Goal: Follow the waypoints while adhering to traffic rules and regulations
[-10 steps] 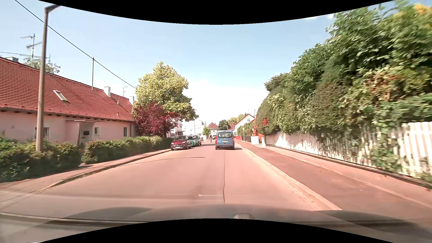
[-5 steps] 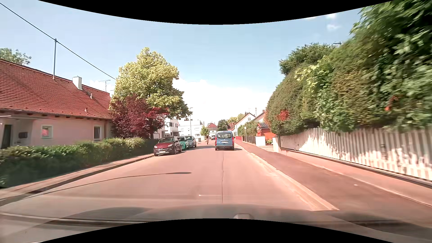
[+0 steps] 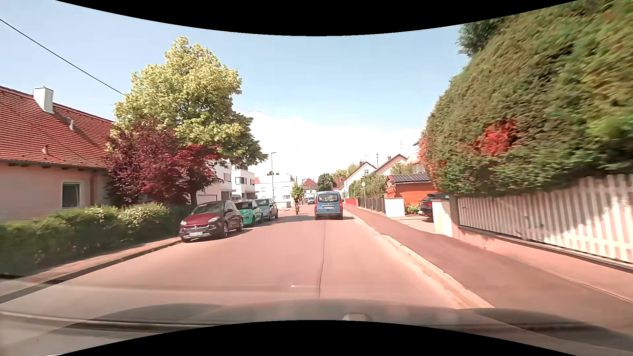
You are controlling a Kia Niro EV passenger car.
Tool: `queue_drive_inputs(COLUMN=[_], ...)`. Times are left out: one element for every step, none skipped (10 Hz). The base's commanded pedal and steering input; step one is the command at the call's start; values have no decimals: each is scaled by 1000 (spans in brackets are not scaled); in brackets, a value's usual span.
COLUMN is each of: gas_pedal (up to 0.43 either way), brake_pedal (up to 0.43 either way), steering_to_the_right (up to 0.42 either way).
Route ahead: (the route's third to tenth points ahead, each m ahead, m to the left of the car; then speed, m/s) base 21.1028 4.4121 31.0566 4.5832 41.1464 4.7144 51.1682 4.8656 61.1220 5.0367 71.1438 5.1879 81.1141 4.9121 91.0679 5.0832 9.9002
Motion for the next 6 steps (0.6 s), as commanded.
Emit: queue_drive_inputs(gas_pedal=[87, 87, 87, 87, 87, 87], brake_pedal=[0, 0, 0, 0, 0, 0], steering_to_the_right=[1, 1, 1, 1, 1, 1])
